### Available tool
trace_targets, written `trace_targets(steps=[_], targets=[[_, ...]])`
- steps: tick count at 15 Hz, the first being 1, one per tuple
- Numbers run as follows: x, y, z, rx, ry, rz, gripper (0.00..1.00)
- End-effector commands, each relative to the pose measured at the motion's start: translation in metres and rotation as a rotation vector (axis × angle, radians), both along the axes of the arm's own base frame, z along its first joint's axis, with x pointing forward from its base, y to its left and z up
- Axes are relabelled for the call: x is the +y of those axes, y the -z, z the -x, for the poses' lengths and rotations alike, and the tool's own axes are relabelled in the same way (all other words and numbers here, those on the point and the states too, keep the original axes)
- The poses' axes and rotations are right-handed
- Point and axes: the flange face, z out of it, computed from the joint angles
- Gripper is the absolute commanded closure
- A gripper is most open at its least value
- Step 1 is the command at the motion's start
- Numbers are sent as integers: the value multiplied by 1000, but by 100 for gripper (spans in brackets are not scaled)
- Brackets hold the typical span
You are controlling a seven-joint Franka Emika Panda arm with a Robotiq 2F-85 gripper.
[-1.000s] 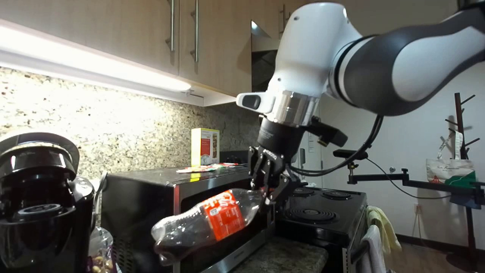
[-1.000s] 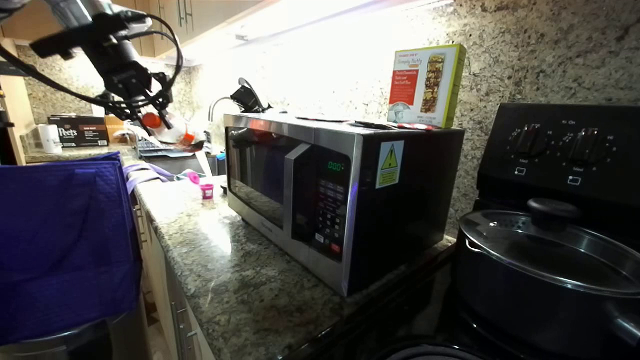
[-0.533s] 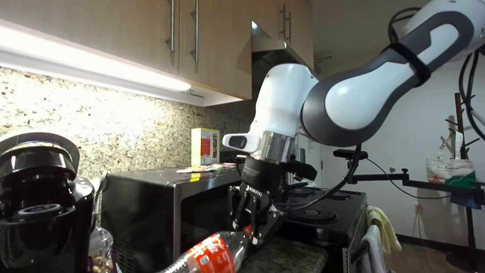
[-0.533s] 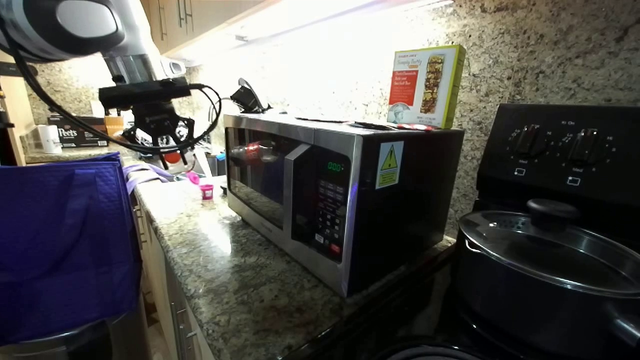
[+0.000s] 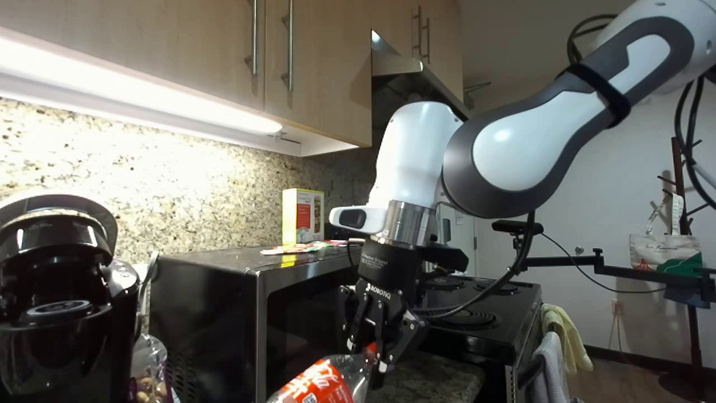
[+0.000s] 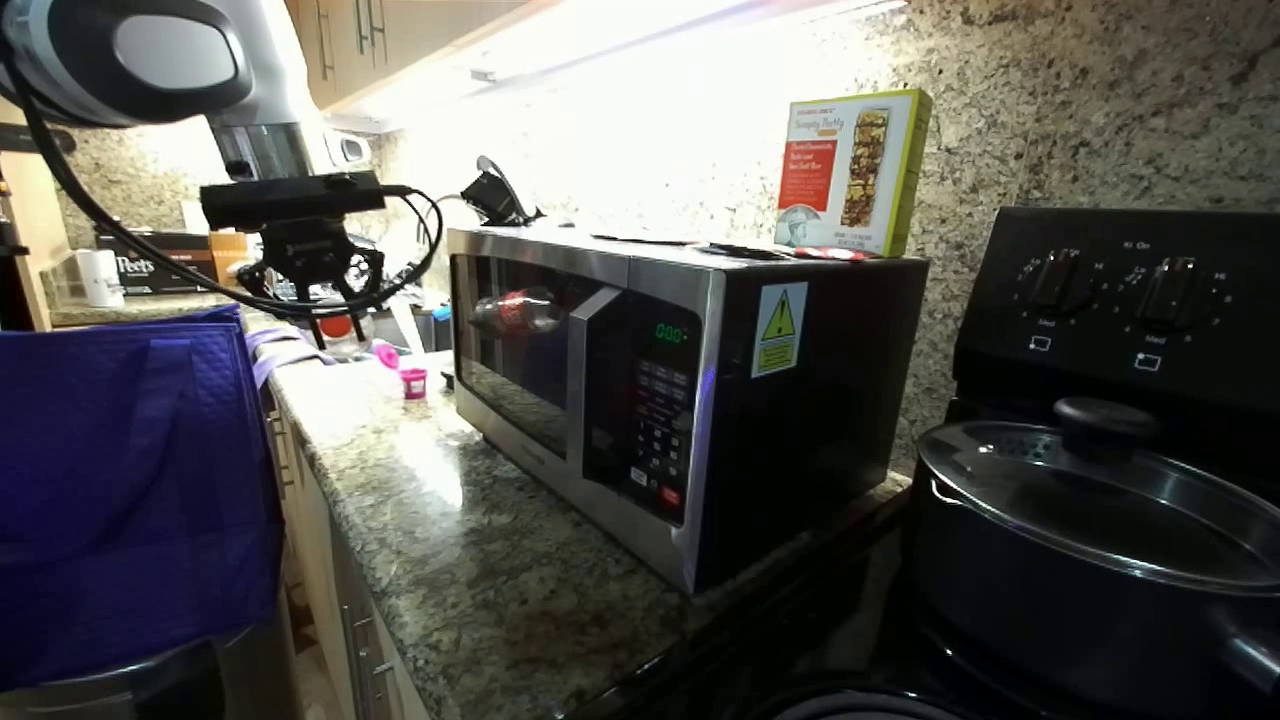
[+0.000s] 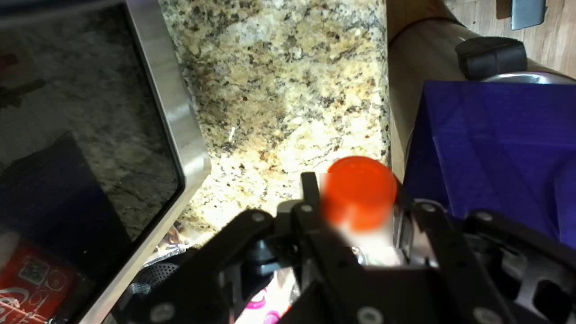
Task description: Close the microwave door then take the bottle from the top of the microwave and place it on the counter top then close the top of the coffee maker
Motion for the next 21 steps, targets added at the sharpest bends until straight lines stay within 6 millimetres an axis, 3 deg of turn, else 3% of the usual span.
trace_targets(steps=[1, 7, 14, 21], targets=[[-3, 16, 4, 35, 22, -20, 85], [-13, 53, -6, 40, -29, -9, 85], [-28, 98, -37, 10, -229, 20, 85], [-31, 118, -38, -38, -81, -61, 85]])
